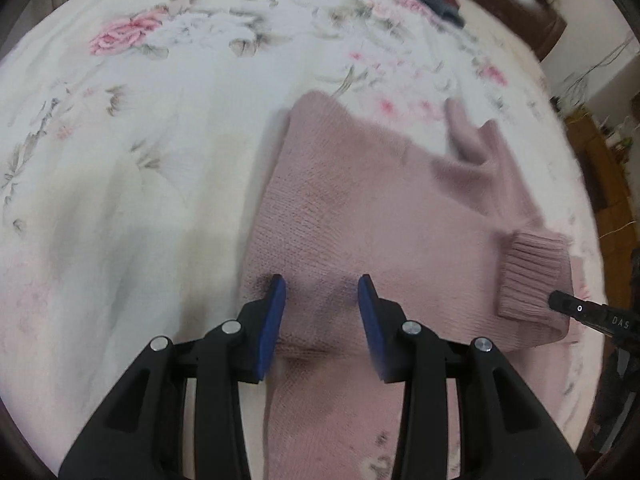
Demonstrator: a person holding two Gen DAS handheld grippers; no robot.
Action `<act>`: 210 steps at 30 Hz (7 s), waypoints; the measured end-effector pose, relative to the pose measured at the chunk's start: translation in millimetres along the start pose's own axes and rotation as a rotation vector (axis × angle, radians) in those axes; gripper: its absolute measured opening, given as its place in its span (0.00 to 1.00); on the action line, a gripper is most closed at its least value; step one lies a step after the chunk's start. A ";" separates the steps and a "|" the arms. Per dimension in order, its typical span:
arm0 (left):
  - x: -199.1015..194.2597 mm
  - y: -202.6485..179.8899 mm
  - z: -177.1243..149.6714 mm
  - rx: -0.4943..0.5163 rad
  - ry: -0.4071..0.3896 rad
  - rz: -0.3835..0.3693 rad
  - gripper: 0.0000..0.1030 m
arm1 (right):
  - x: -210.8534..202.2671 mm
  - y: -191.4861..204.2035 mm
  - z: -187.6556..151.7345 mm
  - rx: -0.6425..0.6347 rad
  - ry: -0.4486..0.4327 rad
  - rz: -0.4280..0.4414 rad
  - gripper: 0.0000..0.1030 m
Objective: Fold small clothes
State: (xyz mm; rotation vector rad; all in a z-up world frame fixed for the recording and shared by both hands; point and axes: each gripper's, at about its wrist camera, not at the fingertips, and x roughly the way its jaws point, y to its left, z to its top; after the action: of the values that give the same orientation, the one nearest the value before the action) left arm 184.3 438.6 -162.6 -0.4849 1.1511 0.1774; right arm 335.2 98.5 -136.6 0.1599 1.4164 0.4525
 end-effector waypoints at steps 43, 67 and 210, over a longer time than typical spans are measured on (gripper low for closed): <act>26.1 -49.8 -1.7 0.126 0.061 -0.035 0.41 | -59.4 -10.4 -7.6 -0.003 -0.108 -0.076 0.08; 18.2 -98.2 5.6 0.200 0.039 -0.006 0.47 | -55.0 -65.5 -11.5 0.031 -0.070 -0.142 0.16; -131.6 42.6 -283.8 0.077 0.270 0.142 0.52 | -131.2 -110.8 -354.4 0.101 0.181 -0.107 0.44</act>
State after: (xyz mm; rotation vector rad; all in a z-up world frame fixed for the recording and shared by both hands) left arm -121.3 361.5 -145.3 -0.3657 1.4526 0.1932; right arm 1.7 -109.8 -114.5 0.1258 1.6181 0.3130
